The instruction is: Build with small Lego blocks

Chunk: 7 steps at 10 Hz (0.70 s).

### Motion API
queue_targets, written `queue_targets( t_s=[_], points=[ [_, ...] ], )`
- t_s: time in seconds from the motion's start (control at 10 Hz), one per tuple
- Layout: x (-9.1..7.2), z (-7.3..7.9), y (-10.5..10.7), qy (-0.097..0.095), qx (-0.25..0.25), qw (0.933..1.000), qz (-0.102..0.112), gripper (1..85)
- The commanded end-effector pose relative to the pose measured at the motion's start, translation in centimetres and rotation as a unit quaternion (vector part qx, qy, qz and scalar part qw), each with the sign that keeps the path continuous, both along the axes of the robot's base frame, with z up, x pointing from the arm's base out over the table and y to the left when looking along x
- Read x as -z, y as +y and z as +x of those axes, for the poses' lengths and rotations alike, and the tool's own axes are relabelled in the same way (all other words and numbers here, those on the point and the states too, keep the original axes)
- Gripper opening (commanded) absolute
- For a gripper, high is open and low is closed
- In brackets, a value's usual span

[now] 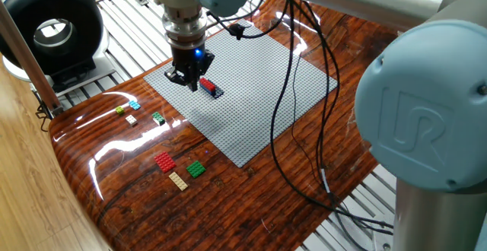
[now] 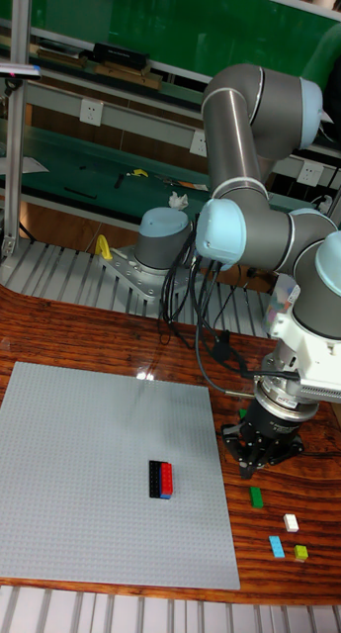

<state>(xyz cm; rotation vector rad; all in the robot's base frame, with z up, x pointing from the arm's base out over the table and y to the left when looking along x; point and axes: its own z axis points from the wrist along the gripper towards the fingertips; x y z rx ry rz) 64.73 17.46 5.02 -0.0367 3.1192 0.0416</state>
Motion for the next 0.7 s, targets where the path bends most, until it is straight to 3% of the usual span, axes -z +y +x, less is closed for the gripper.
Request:
queue_targets(
  t_s=[0.0, 0.2, 0.4, 0.6],
  points=[
    [1.4, 1.0, 1.0, 0.012, 0.014, 0.9998, -0.004, 15.0],
    [2.5, 2.4, 2.2, 0.001, -0.025, 0.9994, 0.023, 41.3],
    [1.0, 1.0, 1.3, 0.002, -0.019, 0.9998, 0.006, 42.3],
    [1.0, 1.3, 1.5, -0.004, -0.015, 0.9998, 0.010, 42.3]
  ],
)
